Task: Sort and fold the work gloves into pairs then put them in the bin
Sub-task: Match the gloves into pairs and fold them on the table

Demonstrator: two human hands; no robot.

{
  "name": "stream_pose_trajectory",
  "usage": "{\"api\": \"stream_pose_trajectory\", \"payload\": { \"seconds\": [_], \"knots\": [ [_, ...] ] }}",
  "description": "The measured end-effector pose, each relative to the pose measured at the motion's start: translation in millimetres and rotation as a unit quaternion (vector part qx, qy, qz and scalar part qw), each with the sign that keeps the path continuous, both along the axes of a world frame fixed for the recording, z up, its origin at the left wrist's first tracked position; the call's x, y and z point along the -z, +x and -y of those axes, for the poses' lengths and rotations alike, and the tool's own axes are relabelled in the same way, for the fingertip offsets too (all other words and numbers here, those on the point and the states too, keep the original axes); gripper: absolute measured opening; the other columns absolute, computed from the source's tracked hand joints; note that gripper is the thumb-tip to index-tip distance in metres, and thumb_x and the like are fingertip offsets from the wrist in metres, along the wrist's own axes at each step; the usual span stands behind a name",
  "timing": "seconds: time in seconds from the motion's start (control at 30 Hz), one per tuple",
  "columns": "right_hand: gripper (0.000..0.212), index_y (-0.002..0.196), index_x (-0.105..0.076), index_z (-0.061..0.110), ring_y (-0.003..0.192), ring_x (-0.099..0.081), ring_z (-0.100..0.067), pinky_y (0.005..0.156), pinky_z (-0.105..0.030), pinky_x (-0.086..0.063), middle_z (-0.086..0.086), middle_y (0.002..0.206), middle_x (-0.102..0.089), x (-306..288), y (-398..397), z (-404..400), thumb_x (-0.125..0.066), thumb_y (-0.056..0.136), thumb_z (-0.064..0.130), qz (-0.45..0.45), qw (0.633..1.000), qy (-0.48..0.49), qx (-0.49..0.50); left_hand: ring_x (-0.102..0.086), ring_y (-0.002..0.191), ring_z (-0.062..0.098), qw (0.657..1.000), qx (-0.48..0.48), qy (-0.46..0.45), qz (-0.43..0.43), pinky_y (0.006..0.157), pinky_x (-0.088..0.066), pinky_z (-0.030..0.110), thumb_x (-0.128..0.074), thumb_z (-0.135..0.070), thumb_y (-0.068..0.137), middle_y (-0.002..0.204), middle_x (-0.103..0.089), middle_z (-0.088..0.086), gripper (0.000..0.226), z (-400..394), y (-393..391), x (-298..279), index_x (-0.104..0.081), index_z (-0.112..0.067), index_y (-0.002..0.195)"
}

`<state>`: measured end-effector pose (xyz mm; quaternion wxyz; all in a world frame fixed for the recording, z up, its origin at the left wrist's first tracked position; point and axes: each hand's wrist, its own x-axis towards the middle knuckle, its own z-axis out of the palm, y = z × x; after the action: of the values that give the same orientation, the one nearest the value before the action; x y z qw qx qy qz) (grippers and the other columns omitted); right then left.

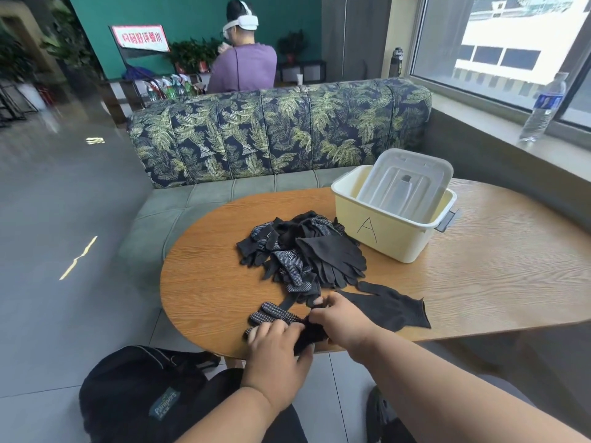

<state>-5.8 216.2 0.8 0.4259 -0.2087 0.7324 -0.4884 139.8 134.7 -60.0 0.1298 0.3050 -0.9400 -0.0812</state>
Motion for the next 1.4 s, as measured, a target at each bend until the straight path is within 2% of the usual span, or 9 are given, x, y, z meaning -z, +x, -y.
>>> {"api": "stream_pose_trajectory", "payload": {
  "seconds": [0.1, 0.27, 0.43, 0.57, 0.73, 0.87, 1.13, 1.27, 1.4],
  "knots": [
    [0.010, 0.104, -0.056, 0.011, 0.048, -0.048, -0.018, 0.048, -0.026, -0.029, -0.010, 0.067, -0.063, -9.4, 4.2, -3.7, -0.057, 0.095, 0.013, 0.065, 0.997, -0.031, -0.009, -0.052, 0.096, 0.015, 0.992, -0.005, 0.113, -0.057, 0.088, -0.041, 0.037, -0.040, -0.057, 0.095, 0.090, -0.060, -0.016, 0.036, 4.2, 5.6, 0.3, -0.066, -0.032, 0.092],
    [0.024, 0.119, -0.061, 0.012, 0.052, -0.047, -0.016, 0.049, -0.026, -0.033, -0.012, 0.073, -0.064, -7.8, 6.7, -6.7, -0.049, 0.099, 0.017, 0.055, 0.996, -0.063, -0.008, -0.065, 0.085, 0.007, 0.940, -0.066, 0.305, -0.137, 0.080, -0.055, 0.039, -0.056, -0.046, 0.098, 0.086, -0.071, -0.016, 0.018, 18.0, 10.8, -11.4, -0.068, -0.032, 0.100],
    [0.035, 0.121, -0.062, 0.030, 0.061, -0.052, -0.011, 0.057, -0.024, -0.045, 0.003, 0.078, -0.062, 11.8, 9.0, -4.1, -0.056, 0.090, 0.015, -0.100, 0.994, 0.012, -0.047, -0.061, 0.105, 0.023, 0.952, -0.179, 0.229, -0.091, 0.090, -0.053, 0.041, -0.064, -0.052, 0.087, 0.104, -0.070, -0.009, 0.037, 41.2, 8.2, -12.1, -0.058, -0.037, 0.121],
    [0.046, 0.134, -0.057, 0.044, 0.080, -0.060, -0.011, 0.076, -0.023, -0.052, 0.004, 0.104, -0.062, 29.4, 5.4, -6.5, -0.054, 0.091, 0.025, -0.272, 0.946, 0.078, -0.156, -0.050, 0.127, 0.028, 0.955, -0.211, 0.182, -0.106, 0.106, -0.043, 0.043, -0.075, -0.050, 0.083, 0.134, -0.059, 0.003, 0.072, 38.6, 9.3, -12.0, -0.044, -0.031, 0.146],
    [0.050, 0.138, -0.056, 0.042, 0.099, -0.064, -0.020, 0.091, -0.030, -0.051, 0.004, 0.116, -0.054, 33.6, 6.0, -5.6, -0.055, 0.090, 0.028, -0.337, 0.919, 0.098, -0.181, -0.049, 0.115, 0.018, 0.995, -0.039, 0.005, -0.091, 0.097, -0.044, 0.040, -0.064, -0.060, 0.081, 0.121, -0.057, -0.014, 0.047, 37.8, 22.7, -15.2, -0.064, -0.037, 0.123],
    [0.057, 0.145, -0.047, 0.045, 0.110, -0.062, -0.024, 0.095, -0.033, -0.049, 0.002, 0.125, -0.056, 35.6, 7.6, -1.6, -0.059, 0.091, 0.031, -0.379, 0.900, 0.088, -0.197, -0.039, 0.127, 0.007, 0.996, 0.019, 0.080, 0.034, 0.109, -0.034, 0.030, -0.056, -0.068, 0.082, 0.132, -0.047, -0.027, 0.064, 39.0, 29.7, -16.1, -0.052, -0.041, 0.140],
    [0.044, 0.129, -0.060, 0.045, 0.109, -0.056, -0.029, 0.093, -0.039, -0.050, 0.003, 0.113, -0.048, 36.7, 12.0, 12.3, -0.060, 0.088, 0.062, -0.483, 0.849, 0.076, -0.202, -0.041, 0.120, -0.001, 0.990, 0.054, 0.129, -0.008, 0.107, -0.036, 0.022, -0.065, -0.047, 0.083, 0.118, -0.054, -0.028, 0.039, 49.2, 35.8, -28.9, -0.064, -0.037, 0.121],
    [0.029, 0.119, -0.066, 0.035, 0.113, -0.051, -0.023, 0.098, -0.039, -0.043, 0.005, 0.115, -0.051, 33.9, 13.0, 13.4, -0.053, 0.099, 0.052, -0.472, 0.866, 0.019, -0.162, -0.058, 0.097, -0.003, 0.967, -0.013, 0.225, -0.120, 0.091, -0.051, 0.025, -0.071, -0.029, 0.086, 0.093, -0.067, -0.023, 0.012, 51.1, 39.7, -42.5, -0.071, -0.036, 0.095],
    [0.028, 0.097, -0.062, 0.021, 0.089, -0.057, -0.013, 0.088, -0.042, -0.051, 0.004, 0.093, -0.063, 15.4, 21.9, 15.6, -0.055, 0.103, 0.048, -0.283, 0.950, -0.062, -0.117, -0.073, 0.097, 0.018, 0.871, -0.027, 0.438, -0.221, 0.089, -0.059, 0.036, -0.066, -0.022, 0.099, 0.101, -0.078, -0.001, 0.010, 65.1, 38.8, -67.1, -0.074, -0.024, 0.104]
  ]
}}
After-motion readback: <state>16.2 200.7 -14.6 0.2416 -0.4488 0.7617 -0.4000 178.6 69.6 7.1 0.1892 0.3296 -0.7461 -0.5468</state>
